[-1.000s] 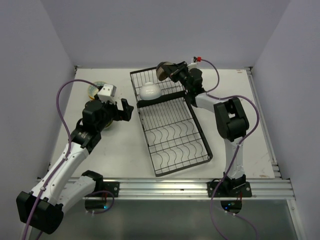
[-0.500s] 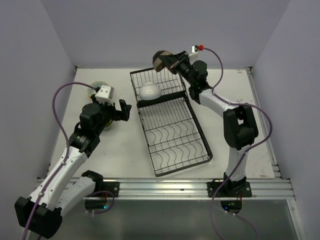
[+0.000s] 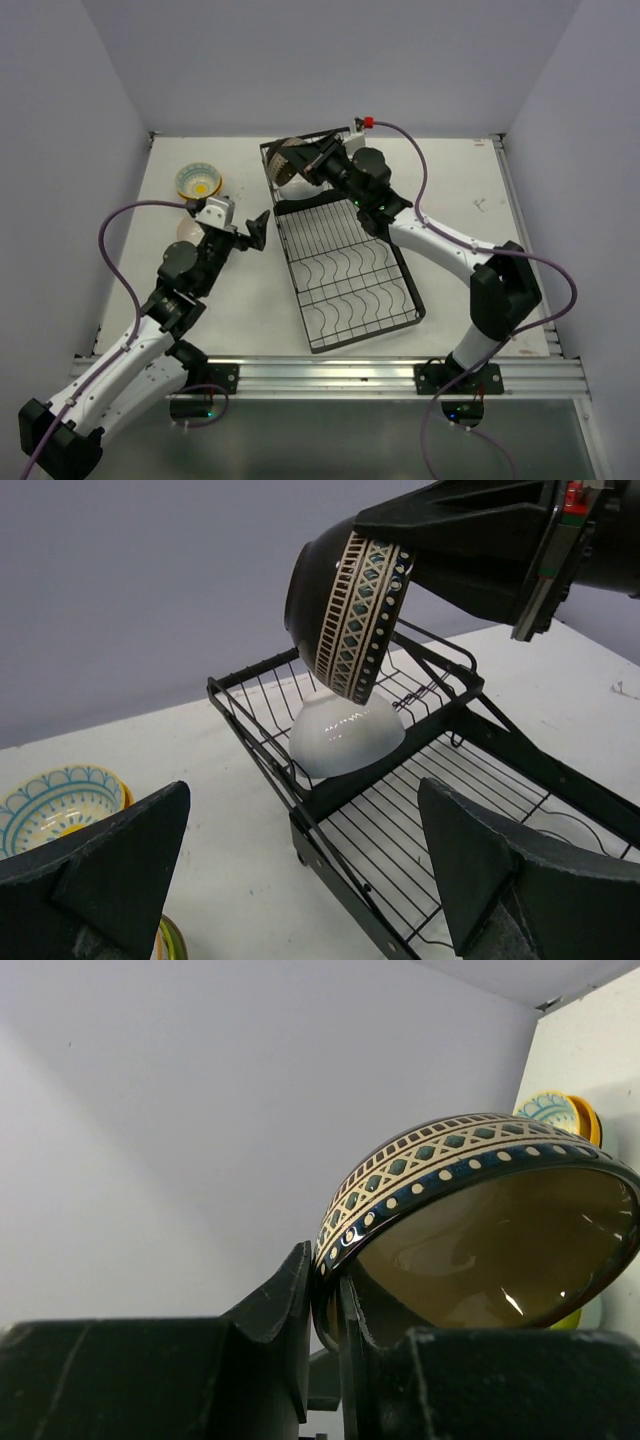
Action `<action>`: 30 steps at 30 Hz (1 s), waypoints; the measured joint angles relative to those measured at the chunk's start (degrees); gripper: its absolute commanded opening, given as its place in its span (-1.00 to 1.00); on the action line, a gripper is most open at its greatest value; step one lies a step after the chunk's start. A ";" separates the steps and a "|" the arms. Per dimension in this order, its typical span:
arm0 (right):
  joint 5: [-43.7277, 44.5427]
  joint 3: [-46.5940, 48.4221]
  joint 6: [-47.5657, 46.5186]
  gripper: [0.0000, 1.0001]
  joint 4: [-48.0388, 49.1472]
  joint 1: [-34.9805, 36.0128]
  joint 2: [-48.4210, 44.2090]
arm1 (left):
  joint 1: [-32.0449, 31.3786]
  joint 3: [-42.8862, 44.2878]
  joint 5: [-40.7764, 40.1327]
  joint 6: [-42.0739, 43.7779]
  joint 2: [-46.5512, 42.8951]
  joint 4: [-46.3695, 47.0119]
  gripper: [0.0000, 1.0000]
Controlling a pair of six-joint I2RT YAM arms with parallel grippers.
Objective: Unload the bowls from the dish rack
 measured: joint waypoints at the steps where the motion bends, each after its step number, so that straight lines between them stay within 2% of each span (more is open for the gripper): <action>1: 1.22 -0.57 0.11 -1.00 -0.94 0.85 -1.22 | -0.48 -0.42 -0.70 0.61 0.13 1.33 1.00; 9: 9.94 -1.99 0.70 -1.00 -4.48 2.84 -6.67 | -2.67 -1.57 -4.04 4.50 3.08 8.72 1.00; 25: 19.78 -2.25 1.25 -1.00 -9.18 8.90 -6.84 | -8.04 -0.02 -8.13 4.81 13.75 17.70 1.00; 30: 20.76 -3.61 1.88 -1.00 -9.35 9.55 -7.63 | -8.41 0.22 -10.40 4.83 16.87 20.17 0.85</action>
